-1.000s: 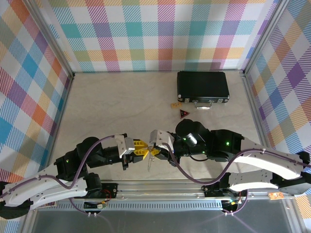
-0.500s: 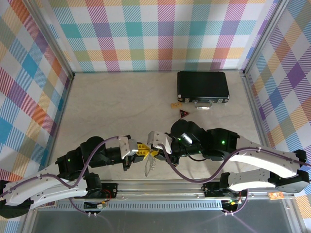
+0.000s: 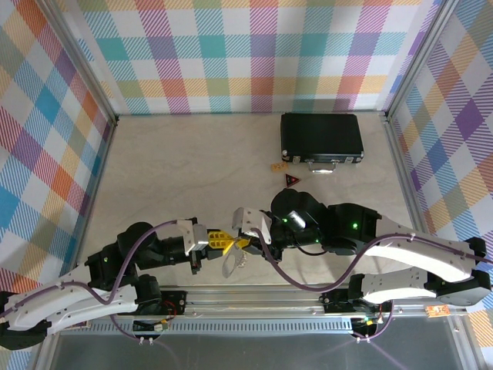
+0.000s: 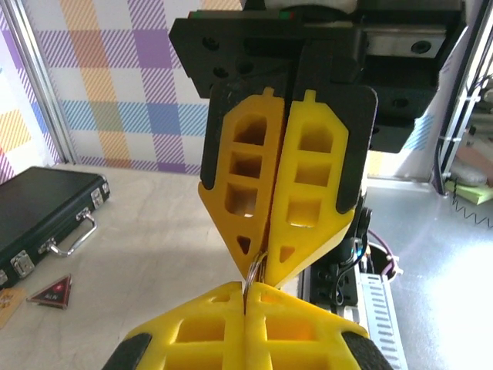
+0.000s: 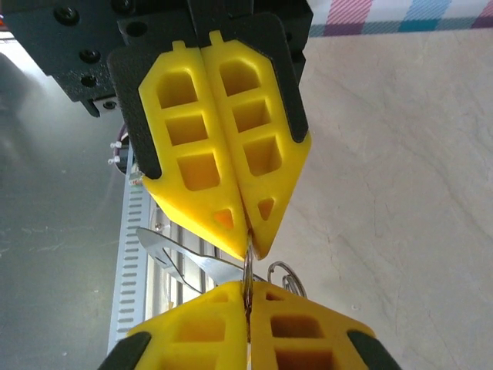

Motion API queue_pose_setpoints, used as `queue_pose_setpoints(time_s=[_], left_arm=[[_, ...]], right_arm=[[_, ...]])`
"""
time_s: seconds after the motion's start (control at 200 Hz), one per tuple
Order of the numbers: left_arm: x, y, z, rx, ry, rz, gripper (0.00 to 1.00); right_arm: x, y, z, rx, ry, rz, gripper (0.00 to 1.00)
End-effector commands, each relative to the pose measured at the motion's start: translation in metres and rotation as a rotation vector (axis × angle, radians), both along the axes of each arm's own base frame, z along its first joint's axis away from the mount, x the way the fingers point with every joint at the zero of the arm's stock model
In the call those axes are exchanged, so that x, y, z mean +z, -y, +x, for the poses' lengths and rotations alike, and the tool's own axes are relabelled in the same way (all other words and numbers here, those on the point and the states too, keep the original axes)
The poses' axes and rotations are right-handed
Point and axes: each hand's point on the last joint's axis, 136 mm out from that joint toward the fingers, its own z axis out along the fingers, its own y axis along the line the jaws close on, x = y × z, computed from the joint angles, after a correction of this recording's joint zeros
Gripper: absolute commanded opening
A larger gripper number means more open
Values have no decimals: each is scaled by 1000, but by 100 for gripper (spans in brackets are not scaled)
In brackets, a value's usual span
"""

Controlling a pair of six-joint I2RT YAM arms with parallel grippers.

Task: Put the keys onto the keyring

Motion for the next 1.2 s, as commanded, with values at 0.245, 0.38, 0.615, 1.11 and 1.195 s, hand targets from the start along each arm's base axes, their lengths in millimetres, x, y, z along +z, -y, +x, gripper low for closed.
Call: queue_pose_setpoints(time_s=[0.245,0.38,0.615,1.11,1.195], left_arm=[[45,-1,-12,-71,6,-257,0],[46,-1,-14,-82,7,-284,0],[45,-1,-16,-92,5,-289,0],[20,-3,10,66,6,-107,27],[12,-3,17,102,11,-41,35]], right_arm=[[31,-8,-11,46,6,191,19],[34,-6,-11,43,12,210,17],[35,-1,-9,25,27,219,12],[28,2,-4,16,62,162,0],[23,1,-4,19,61,127,0]])
